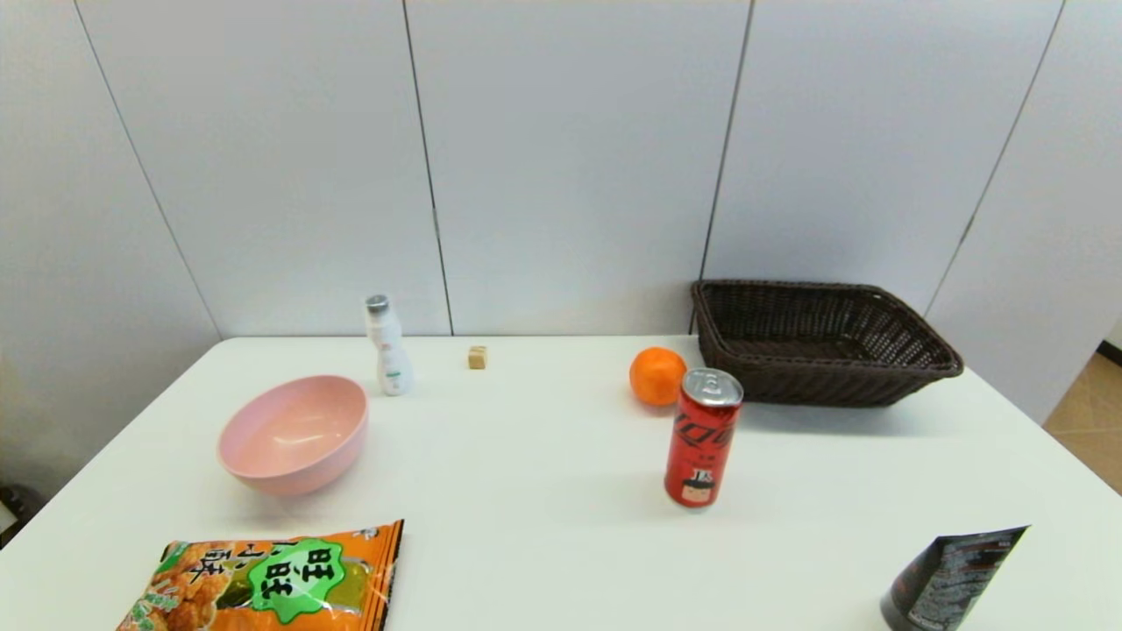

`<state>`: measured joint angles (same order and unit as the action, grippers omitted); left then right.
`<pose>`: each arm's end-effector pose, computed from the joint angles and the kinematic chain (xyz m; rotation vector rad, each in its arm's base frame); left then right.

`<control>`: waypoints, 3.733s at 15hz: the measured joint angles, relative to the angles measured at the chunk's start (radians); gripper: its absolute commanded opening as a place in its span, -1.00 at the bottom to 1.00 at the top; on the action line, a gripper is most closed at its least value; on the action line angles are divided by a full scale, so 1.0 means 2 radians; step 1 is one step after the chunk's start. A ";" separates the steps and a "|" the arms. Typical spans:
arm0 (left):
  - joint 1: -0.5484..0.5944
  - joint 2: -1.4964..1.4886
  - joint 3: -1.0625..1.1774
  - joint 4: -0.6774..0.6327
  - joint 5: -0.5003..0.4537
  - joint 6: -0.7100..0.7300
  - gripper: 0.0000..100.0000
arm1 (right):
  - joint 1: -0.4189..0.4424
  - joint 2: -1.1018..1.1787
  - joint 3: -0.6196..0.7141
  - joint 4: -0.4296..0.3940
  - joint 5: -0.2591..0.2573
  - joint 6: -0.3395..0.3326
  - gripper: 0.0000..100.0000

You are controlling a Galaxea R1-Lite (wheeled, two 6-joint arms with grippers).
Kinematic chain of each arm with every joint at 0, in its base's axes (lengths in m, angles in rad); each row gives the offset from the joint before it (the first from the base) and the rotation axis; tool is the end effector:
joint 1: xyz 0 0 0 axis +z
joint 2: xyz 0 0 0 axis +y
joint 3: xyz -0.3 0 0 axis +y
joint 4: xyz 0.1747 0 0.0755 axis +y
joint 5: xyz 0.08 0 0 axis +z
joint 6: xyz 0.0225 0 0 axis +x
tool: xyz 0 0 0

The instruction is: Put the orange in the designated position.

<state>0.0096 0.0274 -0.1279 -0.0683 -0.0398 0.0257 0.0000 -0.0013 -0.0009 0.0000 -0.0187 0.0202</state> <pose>-0.0326 -0.0012 0.1181 0.0298 -0.1691 -0.0280 -0.0230 -0.0004 0.0757 0.0202 -0.0024 -0.0187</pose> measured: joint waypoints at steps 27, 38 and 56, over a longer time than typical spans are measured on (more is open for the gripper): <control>-0.003 -0.014 0.064 0.035 0.008 0.000 1.00 | 0.000 0.000 0.000 0.000 0.000 0.000 1.00; -0.003 -0.014 0.064 0.035 0.008 -0.001 1.00 | 0.000 0.000 0.000 0.000 0.000 0.000 1.00; -0.003 -0.014 0.064 0.035 0.008 -0.001 1.00 | 0.000 0.000 0.000 0.000 0.000 0.000 1.00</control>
<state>0.0043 -0.0013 0.0000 0.0013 -0.0245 0.0245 0.0000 -0.0013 -0.0004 0.0000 -0.0183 0.0211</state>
